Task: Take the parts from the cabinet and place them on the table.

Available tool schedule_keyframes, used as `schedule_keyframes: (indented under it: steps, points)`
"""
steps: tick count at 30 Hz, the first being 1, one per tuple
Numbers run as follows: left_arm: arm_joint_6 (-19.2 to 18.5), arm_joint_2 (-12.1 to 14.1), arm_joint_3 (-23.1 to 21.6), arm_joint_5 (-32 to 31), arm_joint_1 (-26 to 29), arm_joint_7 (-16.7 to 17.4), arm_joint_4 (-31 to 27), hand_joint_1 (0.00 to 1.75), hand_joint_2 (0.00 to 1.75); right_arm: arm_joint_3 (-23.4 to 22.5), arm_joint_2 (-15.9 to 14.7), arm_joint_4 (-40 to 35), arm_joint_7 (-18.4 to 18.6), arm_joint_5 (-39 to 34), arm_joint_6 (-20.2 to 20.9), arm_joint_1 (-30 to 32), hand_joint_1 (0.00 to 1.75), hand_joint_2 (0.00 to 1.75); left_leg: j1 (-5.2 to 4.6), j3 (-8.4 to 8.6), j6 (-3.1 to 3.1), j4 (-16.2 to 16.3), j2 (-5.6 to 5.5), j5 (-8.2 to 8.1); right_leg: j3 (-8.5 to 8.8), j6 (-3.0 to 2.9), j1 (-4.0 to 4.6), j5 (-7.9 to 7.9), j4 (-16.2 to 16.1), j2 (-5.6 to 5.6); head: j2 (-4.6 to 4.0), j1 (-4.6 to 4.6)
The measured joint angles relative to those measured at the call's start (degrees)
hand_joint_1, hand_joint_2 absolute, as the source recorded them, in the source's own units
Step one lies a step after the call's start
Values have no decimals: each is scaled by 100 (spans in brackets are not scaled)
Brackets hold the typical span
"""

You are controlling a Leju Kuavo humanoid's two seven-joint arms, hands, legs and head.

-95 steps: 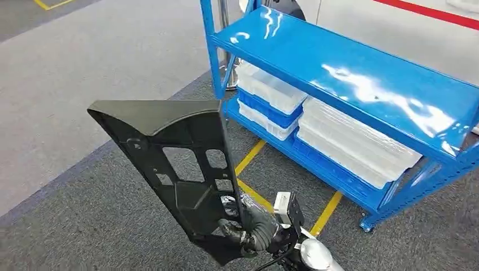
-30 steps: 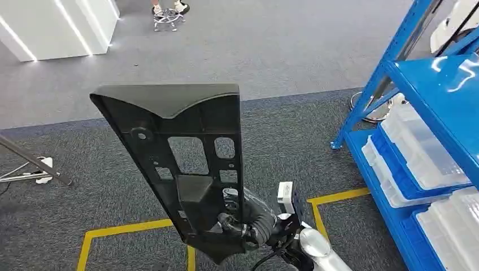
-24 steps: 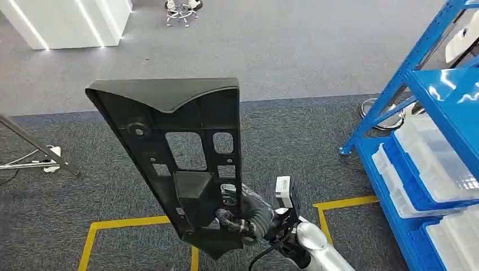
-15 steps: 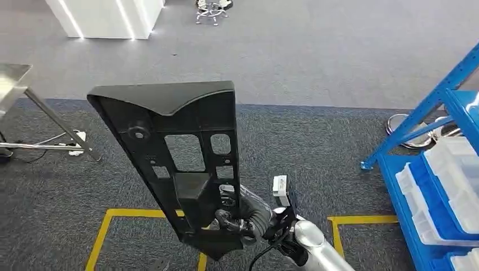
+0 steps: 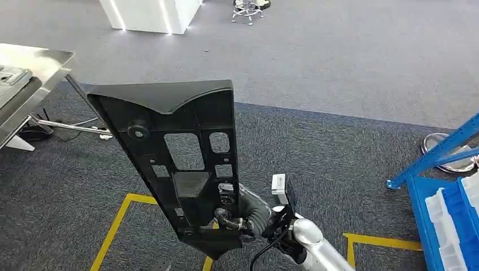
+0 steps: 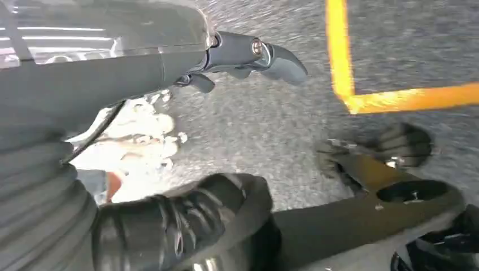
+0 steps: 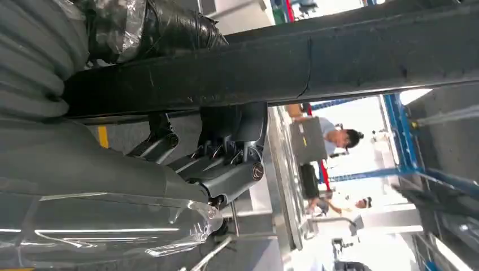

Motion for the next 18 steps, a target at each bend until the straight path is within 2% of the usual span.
schedule_keyframes:
  steps: [1, 2, 5, 6, 7, 8, 9, 11, 12, 13, 14, 15, 16, 17, 18]
  points:
    - [0, 0, 0, -4, -2, 0, 0, 0, 175, 0, 2, 0, -9, 9, 4, -5, 175, 175, -31, 318, 50, -568, 229, 214, 40, 18, 8, -24, -1, -56, 0, 2]
    - [7, 2, 4, -4, -15, 0, 0, 0, 175, 0, 4, 2, -20, 13, 4, -10, 175, 175, -116, 364, 110, -700, 422, 115, 54, 49, 35, -44, -3, -105, 0, 4]
    - [18, 4, 11, -4, -7, 2, 0, 0, 175, -2, 11, 24, -48, 31, 4, -12, 175, 175, -144, 348, 181, -726, 231, 134, 88, 136, 14, -64, -33, -260, 0, 2]
    - [17, 7, 15, -7, 1, 2, 0, 0, 175, -2, 18, 28, -55, 50, 7, -22, 175, 175, -148, 393, 220, -793, 152, 152, 136, 176, 16, -81, -55, -324, 0, 2]
    - [17, -4, 20, -11, 18, 11, -2, 0, 175, -9, 22, 41, -59, 70, 7, -36, 175, 175, -73, 471, 250, -876, 91, 207, 132, 227, -8, -124, 7, -97, 0, 4]
    - [17, -4, 20, -17, 1, 15, -2, 0, 175, -9, 31, 50, -74, 79, 9, -46, 175, 175, -66, 482, 283, -893, 28, 215, 43, 227, -21, -251, 201, 184, 0, 2]
    - [17, -4, 24, -26, -19, 15, -2, 0, 175, -13, 31, 52, -98, 79, 15, -47, 175, 175, -65, 476, 320, -890, -23, 221, -155, 224, -28, -465, 590, 329, 0, 9]
    - [15, -7, 39, -31, -33, 15, -2, 0, 175, -17, 15, 85, -96, 90, 2, -23, 175, 175, -72, 471, 337, -882, -159, 211, -621, 237, -28, -812, 1458, 407, 0, 7]
    - [13, -7, 46, -37, -25, 17, -2, 0, 175, -17, 11, 114, -96, 90, 7, -11, 175, 175, -74, 469, 336, -867, -253, 208, -801, 242, -30, -820, 1723, 412, 0, 7]
    - [13, -4, 46, -53, -12, 17, 0, 0, 175, -17, 11, 131, -98, 92, 13, -10, 175, 175, -73, 473, 331, -858, -331, 202, -807, 243, -35, -679, 1652, 412, 0, 7]
    - [9, -4, 48, -68, -8, 17, -2, 0, 175, -17, 9, 140, -101, 94, 13, -12, 175, 175, -70, 474, 317, -833, -420, 193, -693, 238, -41, -422, 1326, 421, 0, 7]
    - [2, -4, 50, -74, -9, 17, -2, 0, 175, -20, 9, 140, -105, 94, 13, -18, 175, 175, -62, 474, 299, -803, -498, 178, -487, 232, -47, -132, 851, 450, 0, 7]
    - [0, -7, 52, -79, -11, 17, -2, 0, 175, -20, 11, 140, -109, 94, 15, -26, 175, 175, -53, 472, 270, -755, -567, 150, -251, 223, -58, 141, 324, 571, 0, 7]
    - [-2, -7, 57, -85, -9, 17, -2, 0, 175, -20, 9, 149, -111, 98, 15, -36, 175, 175, -42, 442, 247, -726, -613, 124, -158, 219, -86, 50, 131, 869, 0, 7]
    - [-2, -7, 63, -89, -24, 17, -2, 0, 175, -20, 11, 155, -116, 103, 17, -37, 175, 175, -56, 401, 213, -671, -677, 109, -170, 210, -70, 81, 60, 863, 0, 7]
